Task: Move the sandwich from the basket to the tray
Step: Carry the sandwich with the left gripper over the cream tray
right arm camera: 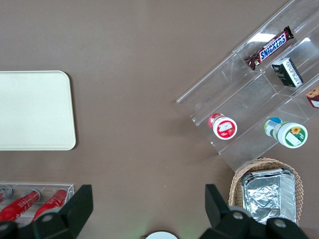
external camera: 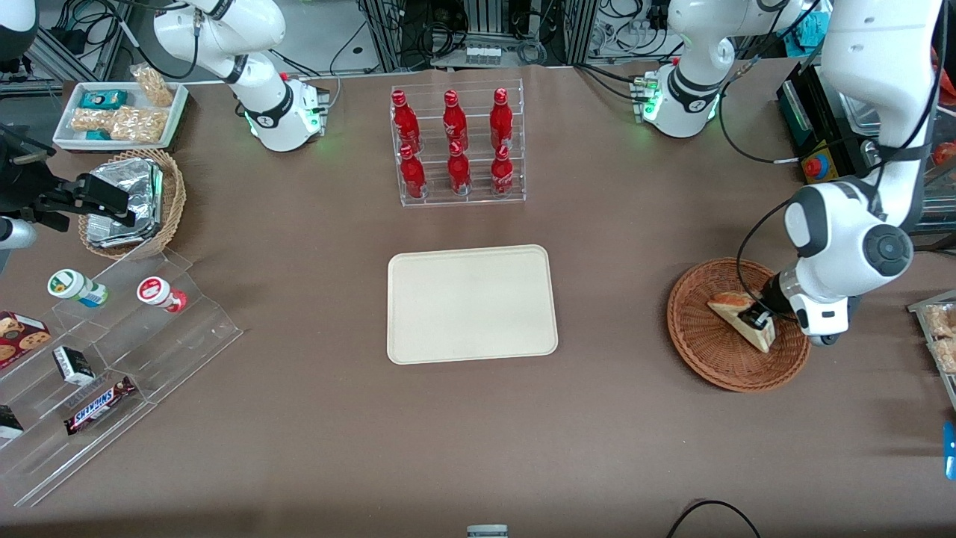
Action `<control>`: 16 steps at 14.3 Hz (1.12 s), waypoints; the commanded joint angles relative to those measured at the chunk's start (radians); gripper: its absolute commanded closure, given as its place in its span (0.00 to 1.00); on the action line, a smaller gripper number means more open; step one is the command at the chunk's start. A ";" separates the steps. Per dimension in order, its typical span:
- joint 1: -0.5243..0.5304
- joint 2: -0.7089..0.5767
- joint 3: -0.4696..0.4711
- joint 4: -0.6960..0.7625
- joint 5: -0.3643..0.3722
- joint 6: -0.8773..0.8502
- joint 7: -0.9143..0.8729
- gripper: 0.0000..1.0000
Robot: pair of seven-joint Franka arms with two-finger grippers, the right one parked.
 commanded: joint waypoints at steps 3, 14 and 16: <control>-0.133 -0.006 0.002 0.185 0.016 -0.227 0.313 0.98; -0.632 0.292 -0.019 0.499 -0.071 -0.210 0.043 1.00; -0.704 0.353 -0.019 0.582 -0.068 -0.210 -0.049 1.00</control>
